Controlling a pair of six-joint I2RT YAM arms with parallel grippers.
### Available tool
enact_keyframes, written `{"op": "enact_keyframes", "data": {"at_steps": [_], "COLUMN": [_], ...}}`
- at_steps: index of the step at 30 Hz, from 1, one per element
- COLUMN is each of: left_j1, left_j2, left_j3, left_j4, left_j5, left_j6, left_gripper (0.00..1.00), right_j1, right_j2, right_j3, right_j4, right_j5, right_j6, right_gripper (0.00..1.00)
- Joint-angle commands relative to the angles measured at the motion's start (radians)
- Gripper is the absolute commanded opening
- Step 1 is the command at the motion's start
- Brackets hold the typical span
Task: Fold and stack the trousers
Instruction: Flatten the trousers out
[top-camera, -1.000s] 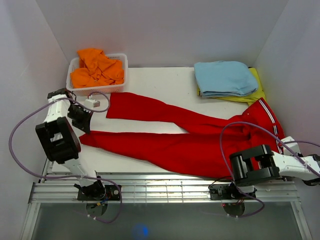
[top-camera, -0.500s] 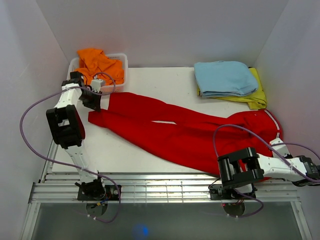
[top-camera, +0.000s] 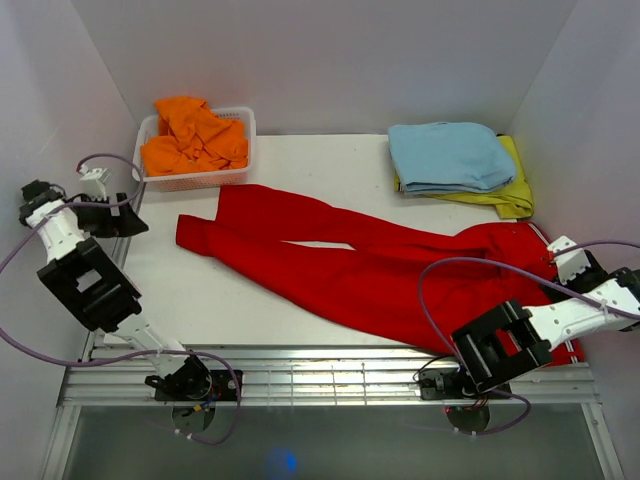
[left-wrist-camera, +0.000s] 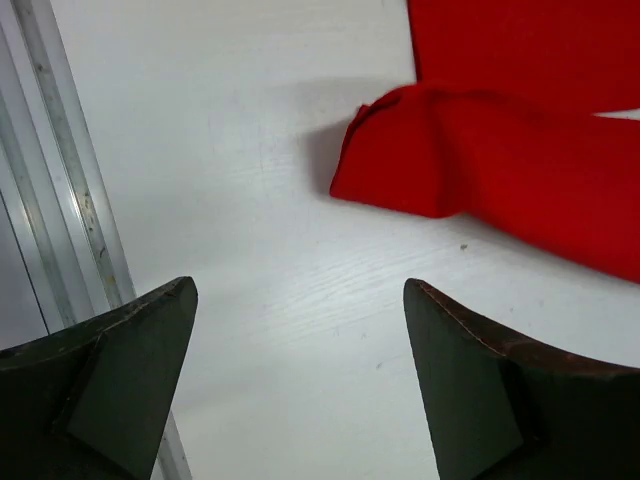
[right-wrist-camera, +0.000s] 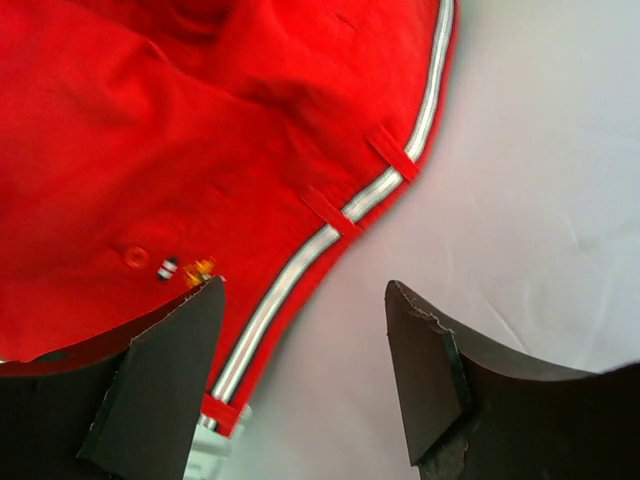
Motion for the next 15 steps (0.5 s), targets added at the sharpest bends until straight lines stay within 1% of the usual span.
{"op": "enact_keyframes", "data": {"at_steps": [1, 4, 5, 8, 12, 15], "left_j1": [0.028, 0.036, 0.041, 0.041, 0.032, 0.016], "left_j2": [0.073, 0.14, 0.157, 0.224, 0.321, 0.366], "left_j3": [-0.061, -0.089, -0.085, -0.064, 0.019, 0.031], "left_j4": [-0.129, -0.104, -0.104, -0.104, -0.104, -0.117], "left_j5": [0.25, 0.338, 0.371, 0.476, 0.522, 0.522], "left_j6": [0.198, 0.28, 0.342, 0.467, 0.545, 0.626], "left_gripper": [0.93, 0.9, 0.89, 0.89, 0.9, 0.91], "right_j1": [0.131, 0.214, 0.257, 0.317, 0.337, 0.346], "right_j2": [-0.053, -0.071, -0.071, -0.042, 0.034, 0.071], "right_j3": [0.005, -0.024, -0.042, -0.058, -0.024, 0.011], "right_j4": [-0.069, -0.069, -0.059, -0.046, -0.051, -0.049], "right_j5": [0.021, 0.061, 0.076, 0.139, 0.162, 0.173], "right_j6": [0.102, 0.128, 0.162, 0.226, 0.304, 0.331], "right_gripper": [0.71, 0.7, 0.7, 0.7, 0.7, 0.7]}}
